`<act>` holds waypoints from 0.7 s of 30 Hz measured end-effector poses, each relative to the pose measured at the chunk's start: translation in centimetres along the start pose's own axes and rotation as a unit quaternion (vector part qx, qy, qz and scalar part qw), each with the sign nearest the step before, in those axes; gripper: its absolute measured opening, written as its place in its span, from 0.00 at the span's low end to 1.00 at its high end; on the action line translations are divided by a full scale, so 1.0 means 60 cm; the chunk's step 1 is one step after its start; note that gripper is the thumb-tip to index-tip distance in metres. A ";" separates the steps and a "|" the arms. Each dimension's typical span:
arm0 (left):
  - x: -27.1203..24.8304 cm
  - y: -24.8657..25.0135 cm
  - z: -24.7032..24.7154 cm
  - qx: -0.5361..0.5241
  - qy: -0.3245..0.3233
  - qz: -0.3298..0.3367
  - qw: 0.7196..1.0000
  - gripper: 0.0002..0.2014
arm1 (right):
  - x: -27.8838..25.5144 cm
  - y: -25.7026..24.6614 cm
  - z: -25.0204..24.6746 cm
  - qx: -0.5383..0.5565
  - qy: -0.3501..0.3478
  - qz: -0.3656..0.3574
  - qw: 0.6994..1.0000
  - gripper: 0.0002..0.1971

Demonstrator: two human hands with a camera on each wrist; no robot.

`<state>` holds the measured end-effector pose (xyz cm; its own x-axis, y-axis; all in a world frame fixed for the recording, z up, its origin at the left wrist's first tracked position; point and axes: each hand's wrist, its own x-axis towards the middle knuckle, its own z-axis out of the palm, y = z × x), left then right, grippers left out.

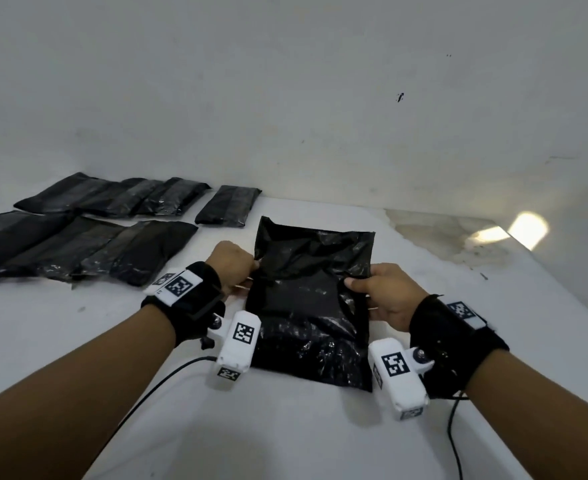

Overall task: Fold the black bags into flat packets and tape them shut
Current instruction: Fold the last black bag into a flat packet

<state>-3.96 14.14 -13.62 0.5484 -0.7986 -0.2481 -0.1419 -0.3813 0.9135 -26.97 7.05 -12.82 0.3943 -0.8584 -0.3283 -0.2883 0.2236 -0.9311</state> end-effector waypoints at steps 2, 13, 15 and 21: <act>-0.017 0.001 -0.011 -0.090 0.017 0.031 0.995 0.08 | -0.008 0.000 0.000 0.029 0.000 -0.013 0.999 0.04; -0.133 0.037 -0.091 -0.183 -0.017 0.254 0.950 0.08 | -0.096 -0.053 -0.014 0.069 -0.039 -0.213 0.974 0.08; -0.140 0.039 -0.098 -0.205 -0.018 0.258 0.944 0.09 | -0.108 -0.061 -0.003 0.070 -0.044 -0.243 0.966 0.09; -0.152 0.045 -0.110 -0.276 -0.020 0.218 0.936 0.12 | -0.130 -0.084 0.037 0.125 -0.047 -0.268 0.954 0.09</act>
<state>-3.92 23.47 -6.76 0.5050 -0.8429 0.1859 0.1081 0.2754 0.9552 -26.65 13.60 -5.90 0.5063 -0.8379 0.2038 0.1884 -0.1231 -0.9743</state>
